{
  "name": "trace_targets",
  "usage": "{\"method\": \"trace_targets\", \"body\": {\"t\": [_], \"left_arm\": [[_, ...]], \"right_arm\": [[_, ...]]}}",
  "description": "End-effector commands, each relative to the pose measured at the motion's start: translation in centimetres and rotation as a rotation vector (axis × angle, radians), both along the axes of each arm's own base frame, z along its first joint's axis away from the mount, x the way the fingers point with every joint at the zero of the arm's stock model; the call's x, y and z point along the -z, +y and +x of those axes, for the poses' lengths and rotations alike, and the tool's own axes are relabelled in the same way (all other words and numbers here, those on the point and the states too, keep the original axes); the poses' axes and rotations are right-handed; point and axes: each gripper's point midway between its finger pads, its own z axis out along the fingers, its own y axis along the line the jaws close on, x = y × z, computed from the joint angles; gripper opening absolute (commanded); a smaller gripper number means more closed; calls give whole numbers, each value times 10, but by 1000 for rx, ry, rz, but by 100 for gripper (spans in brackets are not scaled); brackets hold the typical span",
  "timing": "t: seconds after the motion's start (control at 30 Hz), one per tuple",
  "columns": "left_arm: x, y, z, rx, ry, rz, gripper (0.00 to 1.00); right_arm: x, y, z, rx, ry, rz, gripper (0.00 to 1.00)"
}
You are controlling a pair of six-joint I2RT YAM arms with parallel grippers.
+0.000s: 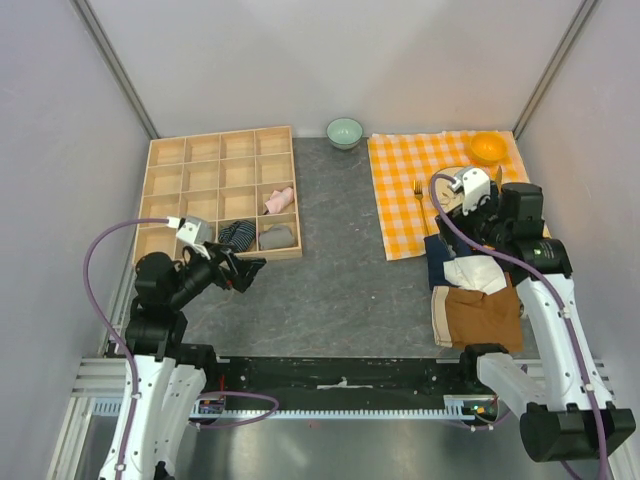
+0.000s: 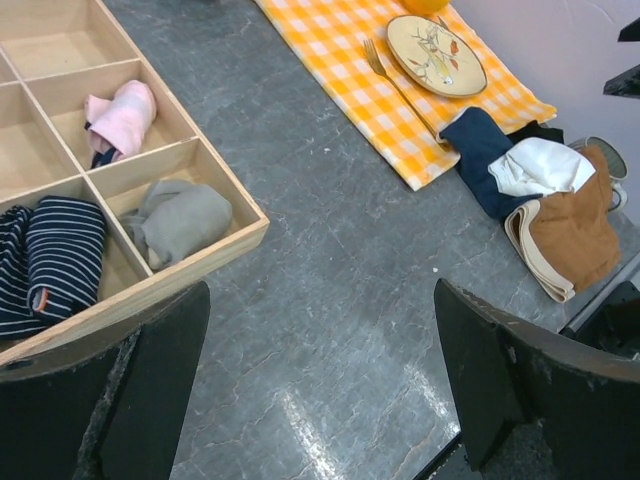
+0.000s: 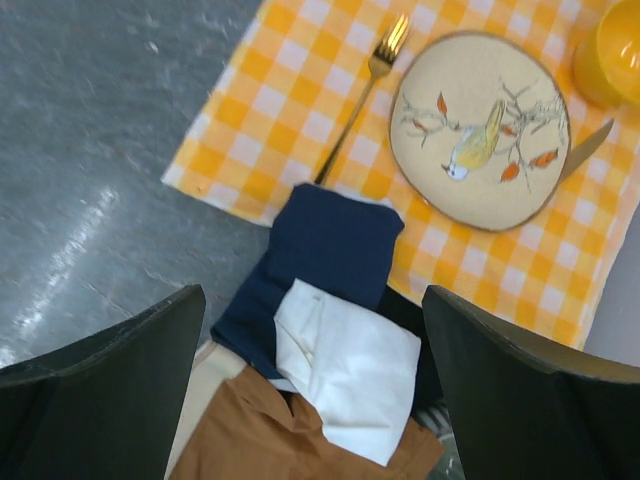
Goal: Roll the underwear
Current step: Pick up the underwear from the corner of the board.
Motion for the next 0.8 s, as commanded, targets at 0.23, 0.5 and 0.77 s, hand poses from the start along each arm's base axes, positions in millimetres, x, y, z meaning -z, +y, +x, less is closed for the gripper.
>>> {"method": "trace_targets", "body": {"t": [0.23,0.5,0.77], "left_arm": [[-19,-11,3,43,-98,-55,98],[-18,-10,3,37,-101,-54,98],[-15,-11,3,39,-92,-54,98]], "right_arm": [[117,-50,-10,23,371,-302,92],[148,-6,-52,-349,533,-216,70],[164,14,-67,-471,564,-274,47]]}}
